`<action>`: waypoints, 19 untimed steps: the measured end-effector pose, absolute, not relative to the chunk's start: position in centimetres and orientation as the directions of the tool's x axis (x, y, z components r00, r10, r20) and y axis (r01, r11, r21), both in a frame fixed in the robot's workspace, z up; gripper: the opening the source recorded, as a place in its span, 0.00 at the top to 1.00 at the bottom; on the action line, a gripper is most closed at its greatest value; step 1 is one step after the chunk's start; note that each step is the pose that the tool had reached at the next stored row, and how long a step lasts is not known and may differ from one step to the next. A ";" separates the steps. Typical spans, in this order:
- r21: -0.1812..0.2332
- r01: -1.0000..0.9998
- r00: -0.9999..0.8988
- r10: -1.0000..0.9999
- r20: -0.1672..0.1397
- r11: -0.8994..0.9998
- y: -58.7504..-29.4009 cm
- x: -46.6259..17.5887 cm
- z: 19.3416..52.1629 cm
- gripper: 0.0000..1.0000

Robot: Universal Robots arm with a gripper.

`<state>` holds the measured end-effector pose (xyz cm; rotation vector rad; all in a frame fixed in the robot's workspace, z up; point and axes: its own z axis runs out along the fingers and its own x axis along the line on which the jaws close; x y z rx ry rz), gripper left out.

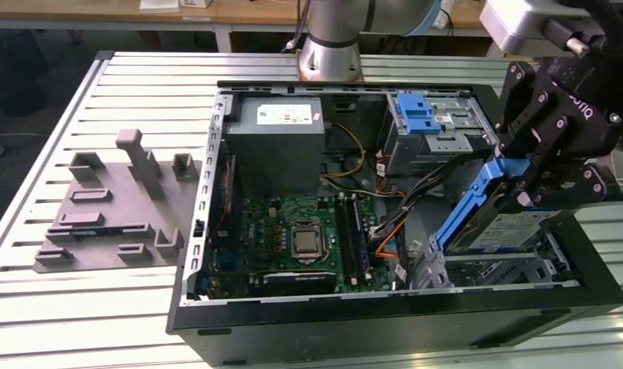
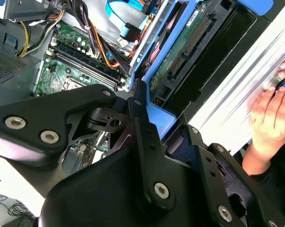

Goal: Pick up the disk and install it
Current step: 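Insert the disk into the insertion slot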

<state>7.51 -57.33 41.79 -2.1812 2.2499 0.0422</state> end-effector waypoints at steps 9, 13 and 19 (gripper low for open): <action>0.014 -0.999 -0.031 -0.999 -0.024 0.031 -57.3 7.5 40.8 0.64; 0.014 -0.999 -0.031 -0.999 -0.024 0.031 -57.3 7.5 40.3 0.64; 0.014 -0.999 -0.031 -0.999 -0.024 0.031 -57.3 7.5 39.7 0.64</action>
